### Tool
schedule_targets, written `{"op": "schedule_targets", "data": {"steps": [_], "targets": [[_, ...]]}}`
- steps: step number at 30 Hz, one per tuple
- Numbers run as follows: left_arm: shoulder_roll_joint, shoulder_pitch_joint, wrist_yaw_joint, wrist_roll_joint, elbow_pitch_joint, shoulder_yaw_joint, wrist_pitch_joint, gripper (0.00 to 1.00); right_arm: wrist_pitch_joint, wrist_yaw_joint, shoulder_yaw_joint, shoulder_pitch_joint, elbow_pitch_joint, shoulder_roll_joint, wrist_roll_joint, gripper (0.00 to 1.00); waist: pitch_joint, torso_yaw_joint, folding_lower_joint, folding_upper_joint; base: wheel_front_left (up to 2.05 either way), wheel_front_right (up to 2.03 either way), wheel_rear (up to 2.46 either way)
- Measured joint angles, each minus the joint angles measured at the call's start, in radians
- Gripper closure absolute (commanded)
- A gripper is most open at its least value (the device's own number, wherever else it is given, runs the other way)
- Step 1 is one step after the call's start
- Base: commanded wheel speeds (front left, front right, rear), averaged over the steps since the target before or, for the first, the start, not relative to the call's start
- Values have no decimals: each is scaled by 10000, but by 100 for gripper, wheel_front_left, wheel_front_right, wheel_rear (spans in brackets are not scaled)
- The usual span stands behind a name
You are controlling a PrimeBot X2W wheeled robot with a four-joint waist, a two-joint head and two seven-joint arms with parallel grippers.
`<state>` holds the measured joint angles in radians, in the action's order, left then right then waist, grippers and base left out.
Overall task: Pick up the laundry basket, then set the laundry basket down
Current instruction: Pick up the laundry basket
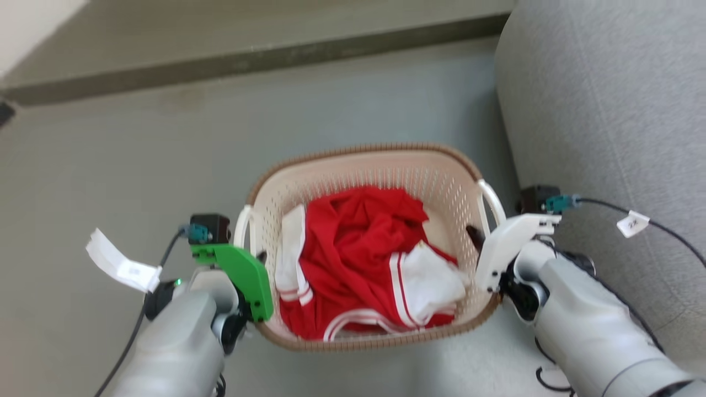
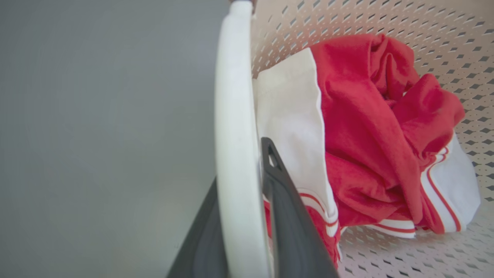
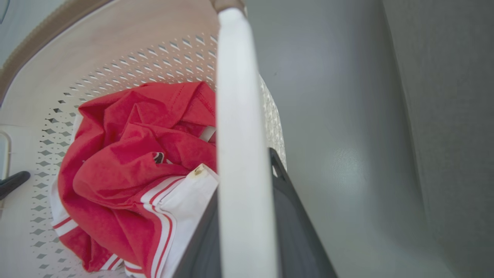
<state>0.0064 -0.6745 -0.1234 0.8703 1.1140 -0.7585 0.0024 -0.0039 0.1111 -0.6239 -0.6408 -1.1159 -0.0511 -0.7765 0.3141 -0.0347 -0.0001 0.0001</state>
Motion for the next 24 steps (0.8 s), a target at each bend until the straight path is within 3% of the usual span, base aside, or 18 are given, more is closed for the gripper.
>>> {"op": "schedule_targets", "data": {"steps": [13,24], "targets": [[2,711,0,550,2,-272,564,100,493,-79,-428,848,56,-33,-637,100,-1725,-41,0,0,0,0,0],[25,1011,58,813,-10,-508,773,100,767,-86,-759,1062,90,-81,-886,100,-2457,-98,0,0,0,0,0]]}}
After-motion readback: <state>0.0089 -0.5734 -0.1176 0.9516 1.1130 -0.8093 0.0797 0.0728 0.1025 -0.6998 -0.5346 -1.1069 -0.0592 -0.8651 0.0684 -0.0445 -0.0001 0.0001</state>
